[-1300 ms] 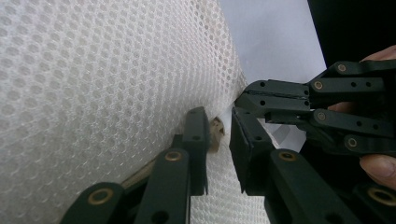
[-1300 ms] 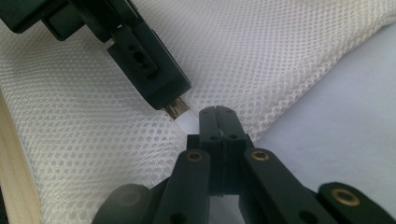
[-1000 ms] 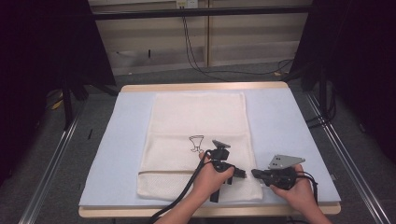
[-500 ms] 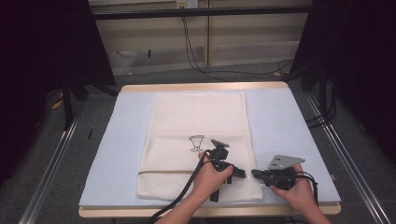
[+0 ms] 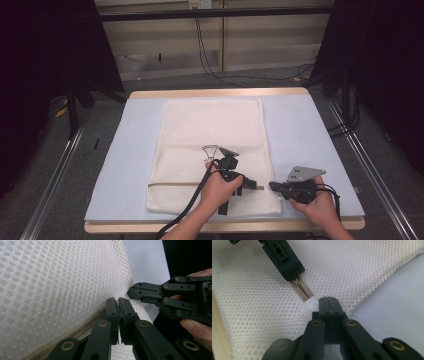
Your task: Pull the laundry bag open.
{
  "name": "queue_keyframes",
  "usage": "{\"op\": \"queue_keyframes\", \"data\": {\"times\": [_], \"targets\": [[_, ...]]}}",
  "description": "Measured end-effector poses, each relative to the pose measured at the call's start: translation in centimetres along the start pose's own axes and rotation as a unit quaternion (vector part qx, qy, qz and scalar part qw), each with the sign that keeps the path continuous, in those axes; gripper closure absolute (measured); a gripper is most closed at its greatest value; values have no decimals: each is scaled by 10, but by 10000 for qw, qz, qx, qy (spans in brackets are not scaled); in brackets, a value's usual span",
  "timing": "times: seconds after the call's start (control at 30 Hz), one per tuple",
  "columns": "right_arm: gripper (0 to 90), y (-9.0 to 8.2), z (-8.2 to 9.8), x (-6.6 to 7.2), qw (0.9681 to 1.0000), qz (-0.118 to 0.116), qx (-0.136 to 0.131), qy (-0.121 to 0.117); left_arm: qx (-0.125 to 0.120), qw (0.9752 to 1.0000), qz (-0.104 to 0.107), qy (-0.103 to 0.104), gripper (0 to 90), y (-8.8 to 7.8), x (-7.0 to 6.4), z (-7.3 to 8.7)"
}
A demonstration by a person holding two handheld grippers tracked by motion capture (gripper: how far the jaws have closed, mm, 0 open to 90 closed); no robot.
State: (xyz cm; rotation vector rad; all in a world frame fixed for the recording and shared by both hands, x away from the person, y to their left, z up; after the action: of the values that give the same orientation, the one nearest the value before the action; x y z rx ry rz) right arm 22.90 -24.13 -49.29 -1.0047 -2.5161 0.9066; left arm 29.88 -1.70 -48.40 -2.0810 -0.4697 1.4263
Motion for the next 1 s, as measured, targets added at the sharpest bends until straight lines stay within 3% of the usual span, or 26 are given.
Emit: {"op": "queue_keyframes", "data": {"times": [0.1, 0.17, 0.8, 0.87, 0.9, 1.0], "targets": [[900, 0, 0, 0, 10000, -7, -1, 26, 46, 10000, 50, -41, 874, -2, 1, 0], [900, 0, 0, 0, 10000, -8, 0, 26, 26, 10000, -63, -14, 874, -5, 2, 0], [900, 0, 0, 0, 10000, 1, 9, 46, 124, 9999, 15, -46, 874, -26, 14, -1], [900, 0, 0, 0, 10000, -7, 17, 37, 95, 9999, -55, -51, 874, -28, 15, -1], [900, 0, 0, 0, 10000, -8, 22, 44, 121, 9999, 38, -80, 874, -29, 16, -1], [900, 0, 0, 0, 10000, -6, -1, 44, 115, 9999, 33, -55, 874, -30, 16, -1]]}}
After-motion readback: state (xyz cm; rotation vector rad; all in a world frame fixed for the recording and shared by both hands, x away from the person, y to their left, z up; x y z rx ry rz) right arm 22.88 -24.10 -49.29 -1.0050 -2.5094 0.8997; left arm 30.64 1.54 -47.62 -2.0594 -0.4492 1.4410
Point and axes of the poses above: each handheld gripper's, and its own axes: y roughly forward along the jaws, z roughly out of its underside, x roughly to its left, the point moved 1 cm from there along y, roughly forward along the jaws
